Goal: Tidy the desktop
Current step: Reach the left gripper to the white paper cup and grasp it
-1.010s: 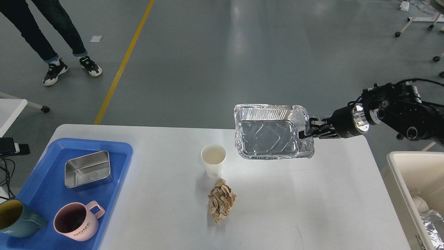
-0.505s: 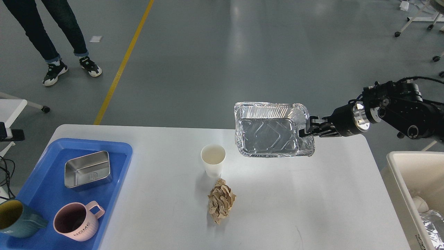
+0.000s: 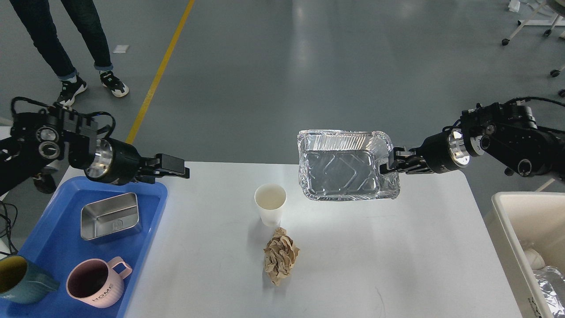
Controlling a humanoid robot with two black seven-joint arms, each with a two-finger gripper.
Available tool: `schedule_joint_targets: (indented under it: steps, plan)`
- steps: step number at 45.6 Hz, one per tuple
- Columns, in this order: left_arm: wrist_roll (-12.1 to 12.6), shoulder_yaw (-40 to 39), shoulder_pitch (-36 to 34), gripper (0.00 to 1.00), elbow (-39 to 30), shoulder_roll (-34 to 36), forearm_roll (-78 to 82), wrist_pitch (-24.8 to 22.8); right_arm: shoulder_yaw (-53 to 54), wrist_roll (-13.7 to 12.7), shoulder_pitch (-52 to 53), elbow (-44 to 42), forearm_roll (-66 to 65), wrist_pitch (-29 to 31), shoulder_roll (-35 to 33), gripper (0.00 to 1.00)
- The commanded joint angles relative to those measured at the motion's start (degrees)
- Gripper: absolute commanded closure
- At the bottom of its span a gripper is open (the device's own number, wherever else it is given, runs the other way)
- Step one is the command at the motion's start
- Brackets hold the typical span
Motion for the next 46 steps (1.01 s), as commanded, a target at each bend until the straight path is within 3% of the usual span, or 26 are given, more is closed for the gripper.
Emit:
schedule_joint_targets:
  steps: [1,9,19,46]
  plan:
    - [0.22,0.31,-0.06,0.03,3.32,-8.04,2.35,0.72,0.00,0.08,-0.51,0.00,-0.01,-0.06,-0.09,1.00]
    - [-0.13,0.31,-0.06,0.03,12.28,-17.27,5.43,1.95,0.00,0.08,-1.04,0.00,-0.01,-0.41,-0.27,1.00]
    - [-0.92,0.40,0.29,0.02,21.87,-26.15,7.45,8.01,0.00,0.08,-1.13,0.09,-0.01,-0.50,-0.01,1.00]
    - [-1.10,3.39,2.14,0.03,28.29,-36.44,7.54,13.64,-0.08,0.08,-1.39,0.09,-0.10,-1.29,-0.01,1.00]
